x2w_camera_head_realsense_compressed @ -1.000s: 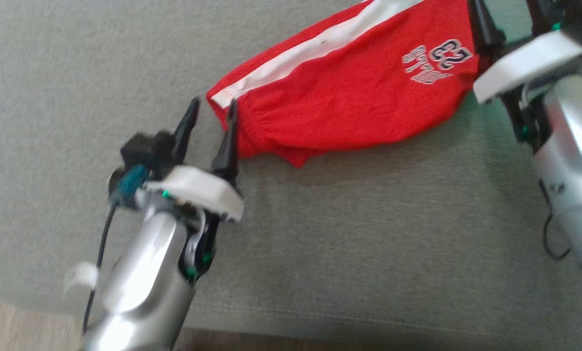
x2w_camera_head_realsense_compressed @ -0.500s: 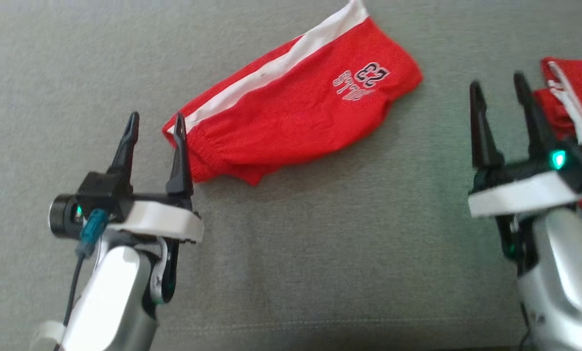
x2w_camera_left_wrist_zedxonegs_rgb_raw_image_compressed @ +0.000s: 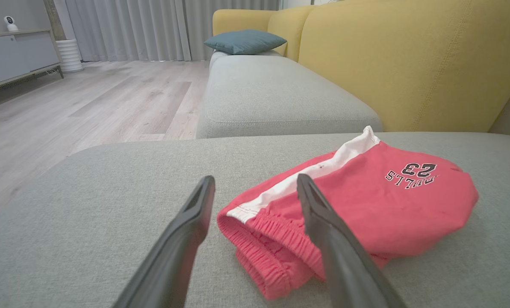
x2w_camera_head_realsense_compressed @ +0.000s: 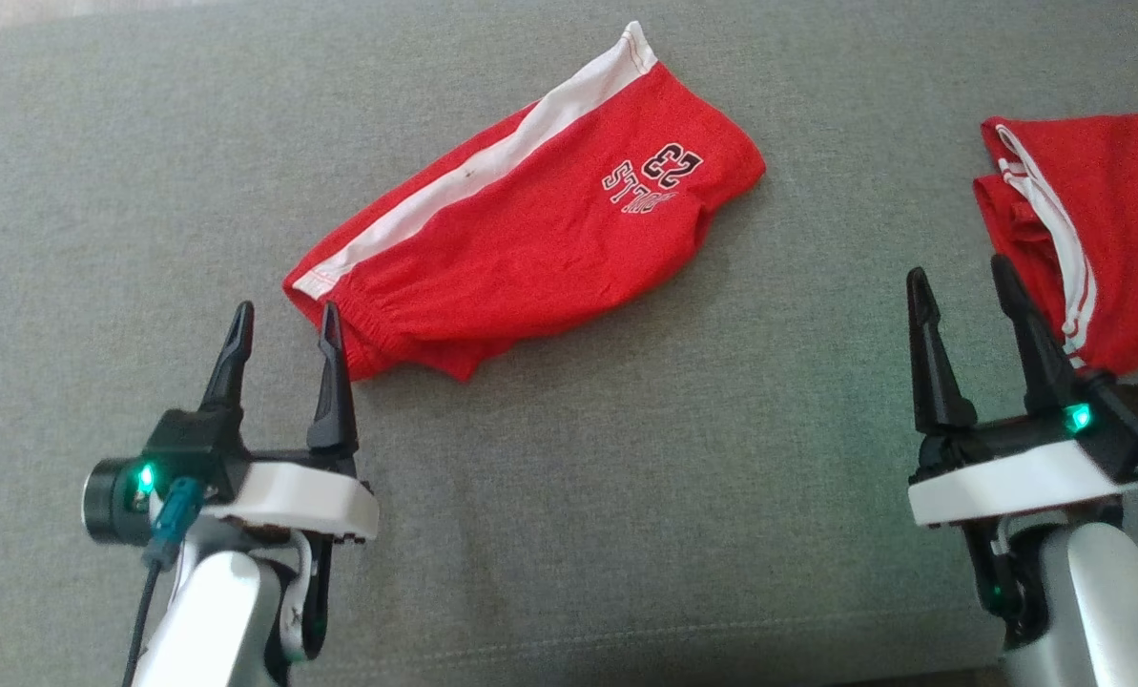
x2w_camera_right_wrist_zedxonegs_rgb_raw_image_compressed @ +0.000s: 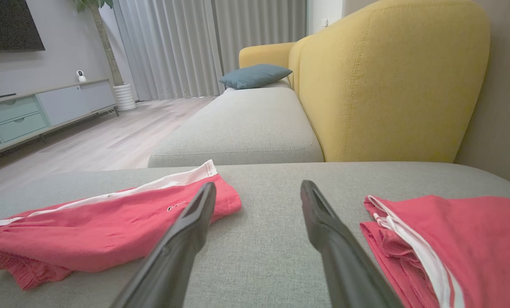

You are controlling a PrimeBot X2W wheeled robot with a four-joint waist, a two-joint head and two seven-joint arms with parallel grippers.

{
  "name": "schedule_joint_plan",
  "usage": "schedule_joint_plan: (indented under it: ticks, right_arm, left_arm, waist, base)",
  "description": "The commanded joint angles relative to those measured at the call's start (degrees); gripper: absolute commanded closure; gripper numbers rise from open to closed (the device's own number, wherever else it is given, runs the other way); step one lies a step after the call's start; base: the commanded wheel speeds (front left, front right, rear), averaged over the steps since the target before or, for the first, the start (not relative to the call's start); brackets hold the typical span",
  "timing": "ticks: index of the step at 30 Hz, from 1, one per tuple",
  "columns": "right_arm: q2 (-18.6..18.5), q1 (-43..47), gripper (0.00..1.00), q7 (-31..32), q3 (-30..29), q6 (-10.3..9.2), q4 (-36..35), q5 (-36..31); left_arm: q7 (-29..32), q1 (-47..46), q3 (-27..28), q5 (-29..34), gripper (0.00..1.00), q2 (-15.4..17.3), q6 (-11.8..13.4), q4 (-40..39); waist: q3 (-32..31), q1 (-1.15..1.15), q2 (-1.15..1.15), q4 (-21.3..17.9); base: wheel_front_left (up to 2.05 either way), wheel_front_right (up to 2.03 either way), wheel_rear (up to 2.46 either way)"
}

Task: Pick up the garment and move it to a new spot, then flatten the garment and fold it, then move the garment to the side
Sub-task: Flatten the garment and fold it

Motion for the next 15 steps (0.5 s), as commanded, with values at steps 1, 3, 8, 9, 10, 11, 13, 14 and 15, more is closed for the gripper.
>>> schedule_joint_plan:
  ticks: [1,3,8,9,10,11,13,14,15]
  right_arm:
    - [0.22,-0.10,0.00,0.19,0.90,0.20,-2.16,-0.31]
    - [0.33,0.19,0.00,0.67,0.75,0.20,-2.79,-0.27]
    - [0.42,0.29,0.00,1.46,0.48,0.20,-3.72,-0.03]
    - [0.42,0.26,0.00,1.55,0.43,0.20,-3.81,-0.01]
    - [0.41,0.22,0.00,1.62,0.38,0.20,-3.89,0.02]
    - [0.38,0.19,0.00,1.66,0.34,0.20,-3.94,0.09]
    - [0.22,0.02,0.00,1.78,0.18,0.20,-3.94,0.22]
    - [0.07,-0.17,0.00,1.89,0.02,0.20,-3.92,0.28]
    - [-0.15,-0.48,0.00,2.07,-0.02,0.20,-3.83,0.39]
  left_arm:
    - [-0.68,-1.16,2.22,0.55,0.00,0.82,0.36,-1.95]
    - [-0.68,-1.03,2.30,0.58,0.00,0.59,0.26,-1.86]
    - [-0.68,-1.31,2.62,0.83,0.00,0.24,0.00,-1.71]
    - [-0.68,-1.38,2.69,0.92,0.00,0.20,-0.03,-1.68]
    - [-0.68,-1.45,2.75,1.04,0.00,0.16,-0.06,-1.67]
    - [-0.68,-1.52,2.81,1.12,0.00,0.10,-0.10,-1.68]
    - [-0.68,-1.72,2.95,1.19,0.00,-0.07,-0.23,-1.78]
    - [-0.68,-1.90,2.98,1.12,0.00,-0.25,-0.39,-1.84]
    - [-0.68,-2.14,2.97,1.14,0.00,-0.35,-0.55,-1.83]
  waist:
    - [-0.03,0.00,0.00,0.06]
    - [-0.05,0.00,0.00,0.19]
    - [0.28,0.00,0.00,0.30]
    - [0.35,0.00,0.00,0.31]
    - [0.43,0.00,0.00,0.33]
    - [0.52,0.00,0.00,0.36]
    - [0.81,0.00,0.00,0.51]
    - [1.08,0.00,0.00,0.73]
    - [1.40,0.00,0.00,0.96]
  base:
    - [0.00,0.00,0.00]
    - [0.00,0.00,0.00]
    - [0.00,0.00,0.00]
    - [0.00,0.00,0.00]
    - [0.00,0.00,0.00]
    - [0.00,0.00,0.00]
    - [0.00,0.00,0.00]
    - [0.00,0.00,0.00]
    - [0.00,0.00,0.00]
